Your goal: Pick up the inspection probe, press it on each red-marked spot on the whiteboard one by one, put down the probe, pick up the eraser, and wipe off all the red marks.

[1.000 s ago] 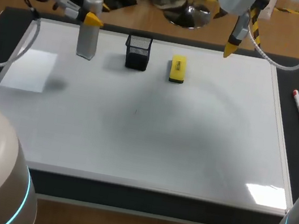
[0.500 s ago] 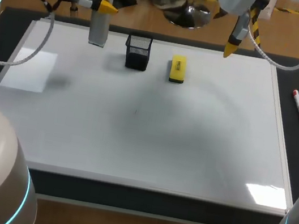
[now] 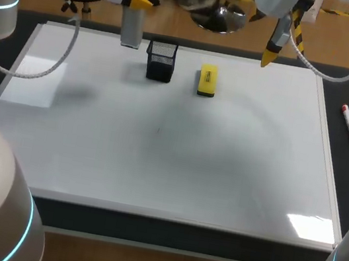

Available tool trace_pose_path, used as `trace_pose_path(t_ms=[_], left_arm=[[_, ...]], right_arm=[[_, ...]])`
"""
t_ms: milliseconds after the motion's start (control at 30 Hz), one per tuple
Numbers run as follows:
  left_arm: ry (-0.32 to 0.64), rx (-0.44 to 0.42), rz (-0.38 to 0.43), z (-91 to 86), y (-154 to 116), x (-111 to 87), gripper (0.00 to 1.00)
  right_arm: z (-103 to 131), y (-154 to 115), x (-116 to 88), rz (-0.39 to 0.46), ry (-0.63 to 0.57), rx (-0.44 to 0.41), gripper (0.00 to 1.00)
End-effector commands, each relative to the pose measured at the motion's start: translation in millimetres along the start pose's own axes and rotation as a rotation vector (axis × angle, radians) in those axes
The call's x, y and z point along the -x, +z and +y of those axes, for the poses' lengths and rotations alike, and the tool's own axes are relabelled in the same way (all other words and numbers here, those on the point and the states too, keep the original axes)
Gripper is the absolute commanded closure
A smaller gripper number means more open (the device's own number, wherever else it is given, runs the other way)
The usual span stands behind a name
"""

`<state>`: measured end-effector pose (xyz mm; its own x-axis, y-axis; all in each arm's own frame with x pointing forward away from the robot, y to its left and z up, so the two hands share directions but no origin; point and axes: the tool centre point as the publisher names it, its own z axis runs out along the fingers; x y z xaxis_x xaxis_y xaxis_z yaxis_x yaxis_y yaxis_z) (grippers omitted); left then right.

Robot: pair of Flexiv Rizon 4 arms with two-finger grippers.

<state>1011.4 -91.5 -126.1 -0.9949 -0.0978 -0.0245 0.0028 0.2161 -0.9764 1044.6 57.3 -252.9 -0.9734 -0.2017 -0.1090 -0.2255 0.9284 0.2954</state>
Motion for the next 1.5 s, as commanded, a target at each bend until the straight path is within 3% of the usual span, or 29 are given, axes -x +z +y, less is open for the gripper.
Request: trace_pose_path(t_ms=[33,367,800,1200,1500], left_arm=[[0.006,-0.019,0.048,0.6,5.6,11.4,1.0],[0.017,-0.056,0.089,-3.5,23.4,15.4,1.0],[0.023,-0.089,0.145,3.9,52.9,24.8,1.0],[0.031,-0.087,0.149,17.4,69.4,36.2,1.0],[0.017,-0.085,0.104,25.4,74.2,47.9,1.0]], right_arm=[[-0.2,-1.2,0.9,0.004,0.0,-0.004,0.0],[-0.2,-1.2,0.9,0.004,0.0,-0.004,0.0],[-0.2,-1.2,0.9,0.004,0.0,-0.004,0.0],[-0.2,-1.2,0.9,0.004,0.0,-0.004,0.0],[-0.2,-1.2,0.9,0.004,0.0,-0.004,0.0]])
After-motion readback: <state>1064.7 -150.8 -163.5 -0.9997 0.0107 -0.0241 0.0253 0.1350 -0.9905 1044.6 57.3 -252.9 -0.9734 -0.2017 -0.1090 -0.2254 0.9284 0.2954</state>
